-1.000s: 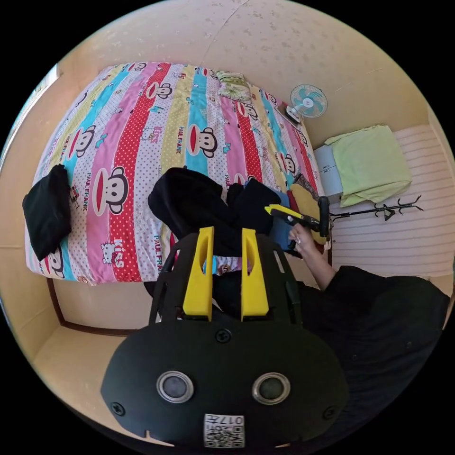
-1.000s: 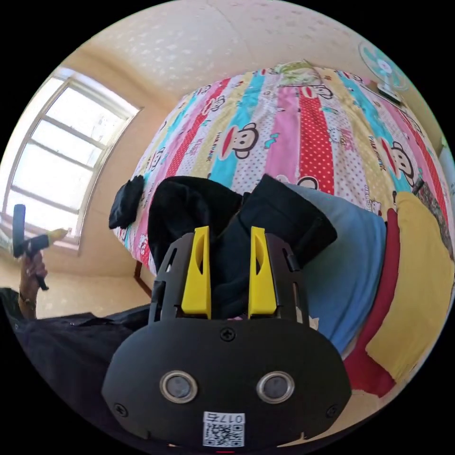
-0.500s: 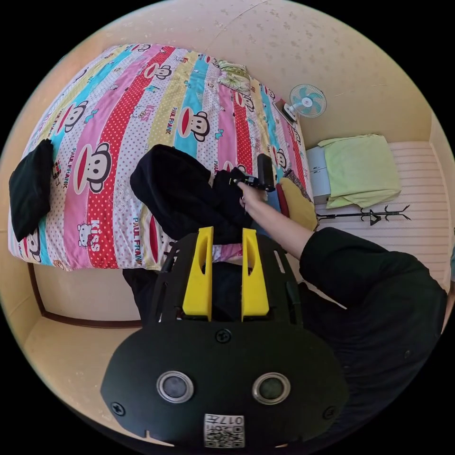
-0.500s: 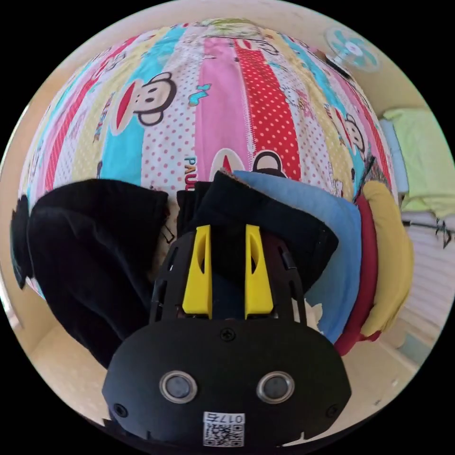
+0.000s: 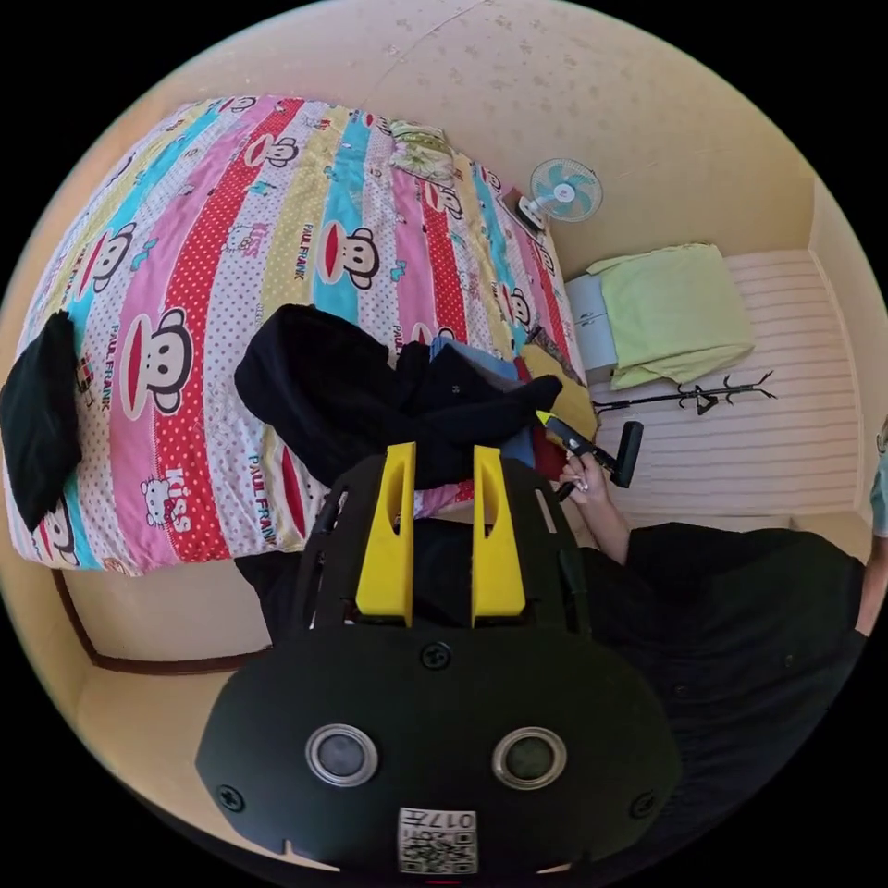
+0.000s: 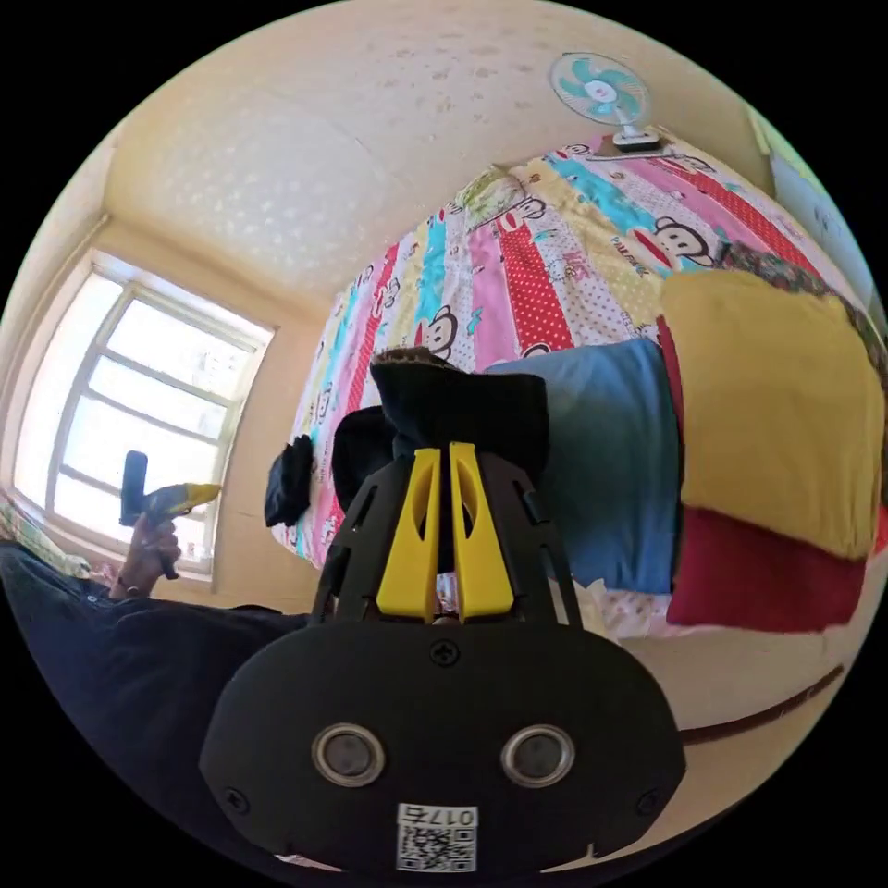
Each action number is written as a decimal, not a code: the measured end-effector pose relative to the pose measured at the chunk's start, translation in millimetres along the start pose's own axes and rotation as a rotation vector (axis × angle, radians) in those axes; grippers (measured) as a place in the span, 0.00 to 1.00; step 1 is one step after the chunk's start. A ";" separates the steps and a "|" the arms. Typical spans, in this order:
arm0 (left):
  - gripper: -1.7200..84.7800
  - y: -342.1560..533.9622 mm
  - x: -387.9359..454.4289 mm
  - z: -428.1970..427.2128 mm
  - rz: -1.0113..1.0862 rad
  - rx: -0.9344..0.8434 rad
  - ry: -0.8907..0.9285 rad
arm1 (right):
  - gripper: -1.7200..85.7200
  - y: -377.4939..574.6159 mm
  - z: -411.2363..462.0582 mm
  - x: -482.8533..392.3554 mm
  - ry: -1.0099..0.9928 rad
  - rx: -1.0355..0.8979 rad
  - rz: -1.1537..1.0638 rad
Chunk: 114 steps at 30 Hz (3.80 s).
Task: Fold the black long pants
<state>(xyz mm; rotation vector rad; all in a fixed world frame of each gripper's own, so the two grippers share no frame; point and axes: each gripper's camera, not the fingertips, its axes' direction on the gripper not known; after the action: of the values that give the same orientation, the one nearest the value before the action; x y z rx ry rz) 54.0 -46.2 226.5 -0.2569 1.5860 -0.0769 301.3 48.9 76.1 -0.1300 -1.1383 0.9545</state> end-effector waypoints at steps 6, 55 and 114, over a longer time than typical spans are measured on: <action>0.14 -83.2 62.6 100.2 0.266 -0.195 -0.015 | 0.05 71.8 -66.2 111.4 0.051 0.222 0.443; 0.02 114.4 122.4 -397.2 0.498 0.908 0.295 | 0.08 376.5 -94.1 -436.3 -0.366 0.505 -0.908; 0.07 41.1 -149.7 -66.6 -0.343 -0.239 -0.123 | 0.06 139.4 119.5 46.1 0.419 -0.411 0.129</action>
<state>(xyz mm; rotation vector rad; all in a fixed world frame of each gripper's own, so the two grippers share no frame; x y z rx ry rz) -15.1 17.9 366.6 -0.7071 1.4148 -0.1340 127.8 123.5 88.6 -0.7112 -0.9268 0.7476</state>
